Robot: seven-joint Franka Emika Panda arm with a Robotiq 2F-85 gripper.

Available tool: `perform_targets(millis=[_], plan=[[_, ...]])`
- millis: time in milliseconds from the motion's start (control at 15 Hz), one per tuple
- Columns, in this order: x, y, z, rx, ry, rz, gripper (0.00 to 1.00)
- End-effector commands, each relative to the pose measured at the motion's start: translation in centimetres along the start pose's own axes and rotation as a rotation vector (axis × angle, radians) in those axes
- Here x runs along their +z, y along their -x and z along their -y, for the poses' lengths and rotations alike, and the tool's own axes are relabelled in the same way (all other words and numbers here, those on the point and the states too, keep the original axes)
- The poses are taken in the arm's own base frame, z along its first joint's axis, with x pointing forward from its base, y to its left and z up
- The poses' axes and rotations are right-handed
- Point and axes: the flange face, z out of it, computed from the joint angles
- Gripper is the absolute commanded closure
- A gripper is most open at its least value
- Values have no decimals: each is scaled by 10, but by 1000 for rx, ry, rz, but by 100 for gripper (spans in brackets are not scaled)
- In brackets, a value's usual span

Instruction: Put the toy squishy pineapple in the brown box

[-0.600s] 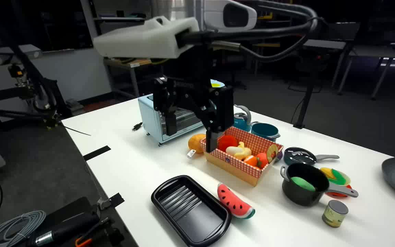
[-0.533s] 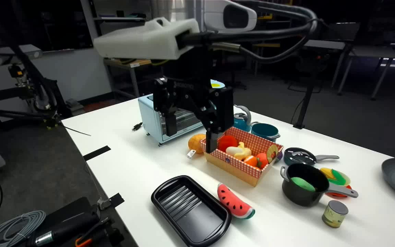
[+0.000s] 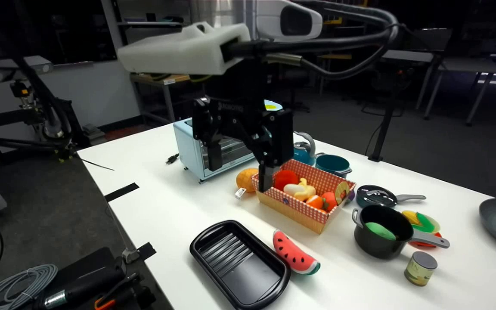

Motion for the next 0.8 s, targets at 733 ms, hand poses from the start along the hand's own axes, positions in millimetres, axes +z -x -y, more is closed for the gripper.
perform_targets(millis=[733], plan=[[-8,-58,39,-12,36,-121,0]])
